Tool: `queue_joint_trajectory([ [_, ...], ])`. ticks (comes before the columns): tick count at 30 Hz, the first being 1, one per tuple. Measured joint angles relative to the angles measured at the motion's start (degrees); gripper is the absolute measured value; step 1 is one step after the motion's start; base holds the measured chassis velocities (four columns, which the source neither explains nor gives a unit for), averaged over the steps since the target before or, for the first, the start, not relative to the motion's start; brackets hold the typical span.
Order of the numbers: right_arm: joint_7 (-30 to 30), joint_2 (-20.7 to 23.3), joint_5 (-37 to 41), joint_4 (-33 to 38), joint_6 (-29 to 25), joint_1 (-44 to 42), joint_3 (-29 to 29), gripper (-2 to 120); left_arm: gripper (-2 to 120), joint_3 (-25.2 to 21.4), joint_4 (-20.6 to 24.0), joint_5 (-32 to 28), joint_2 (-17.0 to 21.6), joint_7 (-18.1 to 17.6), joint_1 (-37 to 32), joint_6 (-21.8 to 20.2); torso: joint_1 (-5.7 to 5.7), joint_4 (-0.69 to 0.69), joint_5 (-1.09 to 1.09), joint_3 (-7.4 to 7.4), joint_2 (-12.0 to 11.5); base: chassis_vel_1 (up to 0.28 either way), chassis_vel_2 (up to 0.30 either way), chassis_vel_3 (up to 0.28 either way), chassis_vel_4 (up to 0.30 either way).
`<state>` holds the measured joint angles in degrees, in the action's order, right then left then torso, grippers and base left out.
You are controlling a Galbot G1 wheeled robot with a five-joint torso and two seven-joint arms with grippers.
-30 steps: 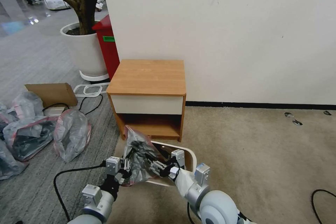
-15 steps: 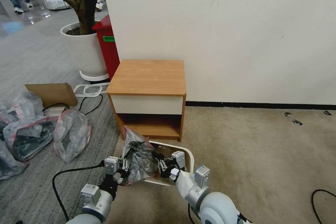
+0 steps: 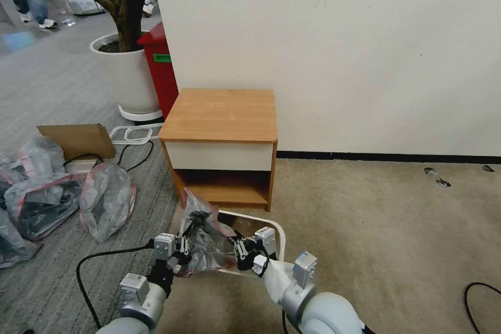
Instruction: Pick up the garbage bag from the table and place it over the trash can.
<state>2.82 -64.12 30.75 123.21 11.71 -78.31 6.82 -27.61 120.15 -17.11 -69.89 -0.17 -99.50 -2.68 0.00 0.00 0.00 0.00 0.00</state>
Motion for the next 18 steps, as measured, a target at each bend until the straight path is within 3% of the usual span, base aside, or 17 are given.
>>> queue_joint_trajectory([
  [5,-0.1,0.7,1.0,1.3,-0.1,0.9,-1.6,0,0,0.5,-0.3,2.0,0.0,0.0,0.0,0.6,0.00,0.00,0.00,0.00,0.0,0.000,0.000,0.000,0.000],
  [11,0.2,3.9,4.6,0.1,-0.1,2.8,-6.9,0,0,-0.4,-1.1,8.7,0.8,0.5,-0.5,7.1,0.00,0.00,0.01,0.00,0.0,0.000,0.000,0.000,0.000],
  [18,0.2,7.6,5.7,-0.8,-0.4,1.9,-10.9,0,0,-1.5,-1.8,7.5,0.8,0.6,-0.4,10.7,0.00,0.00,0.01,0.00,0.0,0.000,0.000,0.000,0.000],
])
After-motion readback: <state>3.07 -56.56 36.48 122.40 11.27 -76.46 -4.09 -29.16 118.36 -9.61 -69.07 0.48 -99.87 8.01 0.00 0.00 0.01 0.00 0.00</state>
